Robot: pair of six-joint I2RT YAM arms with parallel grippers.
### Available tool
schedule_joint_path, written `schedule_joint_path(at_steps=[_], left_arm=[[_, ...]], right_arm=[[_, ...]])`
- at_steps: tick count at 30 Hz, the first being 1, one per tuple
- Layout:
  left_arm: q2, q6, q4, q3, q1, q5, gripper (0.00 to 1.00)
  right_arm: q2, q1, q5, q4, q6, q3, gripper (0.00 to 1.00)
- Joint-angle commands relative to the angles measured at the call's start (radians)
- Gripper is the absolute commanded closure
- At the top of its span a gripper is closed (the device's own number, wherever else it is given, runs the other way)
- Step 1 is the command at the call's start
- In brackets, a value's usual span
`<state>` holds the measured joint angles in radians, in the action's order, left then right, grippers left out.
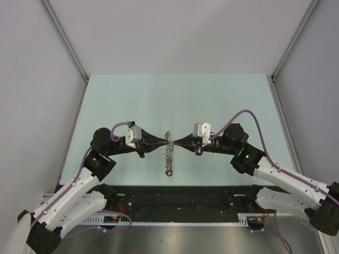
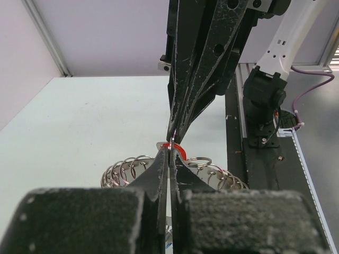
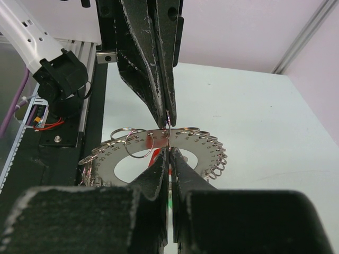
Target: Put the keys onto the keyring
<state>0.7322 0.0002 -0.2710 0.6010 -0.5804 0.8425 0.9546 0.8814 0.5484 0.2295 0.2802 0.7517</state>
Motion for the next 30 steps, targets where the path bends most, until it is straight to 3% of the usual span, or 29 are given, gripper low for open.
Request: schedule_joint_path(at_steps=[1,30], left_arm=[[-0.013,0.014,-0.059,0.022,-0.002,0.021,1.0],[-0.011,0.006,-0.071,0.019,-0.002,0.029,1.0]], right_arm=[[0.004,-0.001,0.016,0.045,-0.018,0.023,1.0],[0.007,0.004,0.027,0.059,-0.033,0.028,1.0]])
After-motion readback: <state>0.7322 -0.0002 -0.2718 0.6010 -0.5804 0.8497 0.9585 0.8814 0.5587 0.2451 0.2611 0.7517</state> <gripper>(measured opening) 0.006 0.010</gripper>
